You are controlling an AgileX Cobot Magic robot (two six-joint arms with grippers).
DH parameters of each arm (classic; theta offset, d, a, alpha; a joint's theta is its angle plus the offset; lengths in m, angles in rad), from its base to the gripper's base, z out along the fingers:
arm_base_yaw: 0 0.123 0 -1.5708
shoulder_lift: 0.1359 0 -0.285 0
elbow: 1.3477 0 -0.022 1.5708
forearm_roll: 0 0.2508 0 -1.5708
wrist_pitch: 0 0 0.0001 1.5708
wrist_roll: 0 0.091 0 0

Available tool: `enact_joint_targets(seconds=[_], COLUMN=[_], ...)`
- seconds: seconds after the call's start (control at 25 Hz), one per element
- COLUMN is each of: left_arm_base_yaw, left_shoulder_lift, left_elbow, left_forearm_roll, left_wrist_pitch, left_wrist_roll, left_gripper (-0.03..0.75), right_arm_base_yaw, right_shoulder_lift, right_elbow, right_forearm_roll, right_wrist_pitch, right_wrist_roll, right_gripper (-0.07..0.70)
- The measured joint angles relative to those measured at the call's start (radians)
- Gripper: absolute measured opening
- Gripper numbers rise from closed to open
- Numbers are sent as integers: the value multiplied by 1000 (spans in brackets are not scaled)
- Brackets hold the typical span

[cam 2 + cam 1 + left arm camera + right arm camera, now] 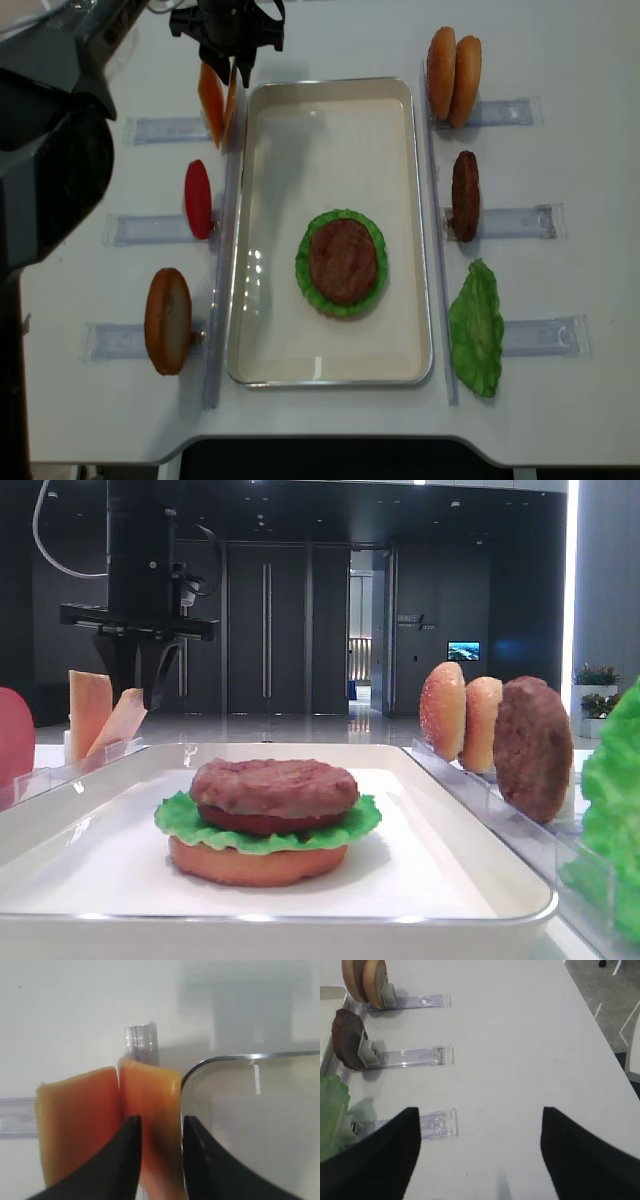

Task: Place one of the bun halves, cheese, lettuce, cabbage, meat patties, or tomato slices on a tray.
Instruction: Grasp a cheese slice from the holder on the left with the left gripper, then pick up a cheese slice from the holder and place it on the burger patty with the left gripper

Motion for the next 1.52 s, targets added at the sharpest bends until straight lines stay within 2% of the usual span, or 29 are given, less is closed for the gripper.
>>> enact_joint_targets(seconds=[0.24, 0.36, 0.84, 1.04, 1.28, 1.52], left_arm_base_yaw=[0, 0, 10, 48, 69, 69], left_shoulder_lift=[0, 0, -21, -93, -184, -309], left_elbow=[0, 0, 0, 0, 2, 79], left_forearm_roll=[-15, -17, -53, -126, -135, -168], left_wrist_pitch=[0, 0, 1, 1, 1, 1], left_wrist_roll=[6, 43, 72, 72, 73, 75], left_gripper=[102, 43, 36, 36, 36, 35], right_arm_base_yaw=[0, 0, 0, 0, 0, 0], right_shoulder_lift=[0, 0, 0, 0, 0, 0], right_elbow=[0, 0, 0, 0, 0, 0], right_forearm_roll=[0, 0, 0, 0, 0, 0], right_wrist_pitch=[0, 0, 0, 0, 0, 0], right_wrist_roll=[0, 0, 0, 0, 0, 0], right_gripper=[484, 484, 484, 483, 482, 482])
